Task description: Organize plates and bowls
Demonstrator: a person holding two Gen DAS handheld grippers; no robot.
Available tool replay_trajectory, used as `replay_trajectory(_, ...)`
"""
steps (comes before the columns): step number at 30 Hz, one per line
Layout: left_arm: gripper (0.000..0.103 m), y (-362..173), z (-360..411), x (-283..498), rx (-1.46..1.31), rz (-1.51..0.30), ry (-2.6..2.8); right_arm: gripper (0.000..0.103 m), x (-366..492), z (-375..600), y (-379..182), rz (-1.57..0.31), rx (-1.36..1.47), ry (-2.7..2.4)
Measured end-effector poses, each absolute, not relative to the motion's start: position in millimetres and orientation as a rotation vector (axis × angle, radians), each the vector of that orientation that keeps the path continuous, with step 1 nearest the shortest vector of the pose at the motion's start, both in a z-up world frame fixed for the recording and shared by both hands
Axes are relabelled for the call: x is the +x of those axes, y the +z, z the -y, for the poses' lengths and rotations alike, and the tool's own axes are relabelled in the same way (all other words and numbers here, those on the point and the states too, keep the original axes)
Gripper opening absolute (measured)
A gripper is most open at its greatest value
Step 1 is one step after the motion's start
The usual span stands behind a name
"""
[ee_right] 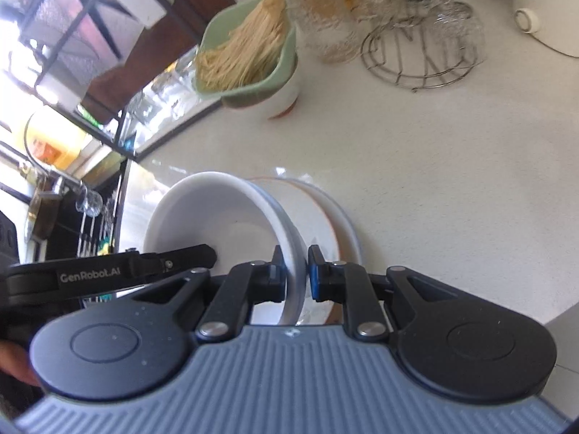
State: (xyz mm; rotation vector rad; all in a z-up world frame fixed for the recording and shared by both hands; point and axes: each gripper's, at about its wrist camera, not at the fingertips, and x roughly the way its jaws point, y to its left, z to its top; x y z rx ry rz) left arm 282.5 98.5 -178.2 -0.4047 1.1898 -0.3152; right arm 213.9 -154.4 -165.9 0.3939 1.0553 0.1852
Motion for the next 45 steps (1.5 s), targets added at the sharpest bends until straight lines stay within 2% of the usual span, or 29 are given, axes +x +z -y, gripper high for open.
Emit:
replay_trajectory(12,0.024,-206,-113,284,-0.413,-1.245,-0.247,0.017,236,135,-189,-1.13,0.336,0.214)
replay_trajectory(14,0.024,-206,-113,282,-0.417,-1.245,-0.244,0.02,237,134,-191,-1.135,0.316,0.219)
replay_trajectory(15,0.025,-205,-113,281,-0.413,-1.244,-0.24,0.02,238,134,-192,-1.133,0.312,0.219)
replay_trajectory(16,0.03,-203,-112,280,-0.405,-1.24,-0.238,0.022,238,135,-191,-1.123,0.31,0.222)
replay_trajectory(19,0.05,-189,-110,271,-0.365,-1.18,-0.245,0.032,236,139,-186,-1.1,0.292,0.238)
replay_trajectory(20,0.052,-182,-108,267,-0.35,-1.158,-0.23,0.038,234,141,-183,-1.084,0.291,0.243)
replay_trajectory(32,0.054,-96,-75,211,-0.249,-0.971,-0.16,0.039,182,180,-119,-0.876,0.255,0.309)
replay_trajectory(39,0.059,-49,-46,162,-0.215,-0.858,-0.131,0.039,139,202,-79,-0.744,0.211,0.337)
replay_trajectory(45,0.067,-17,-25,115,-0.203,-0.79,-0.125,0.039,100,220,-53,-0.644,0.202,0.348)
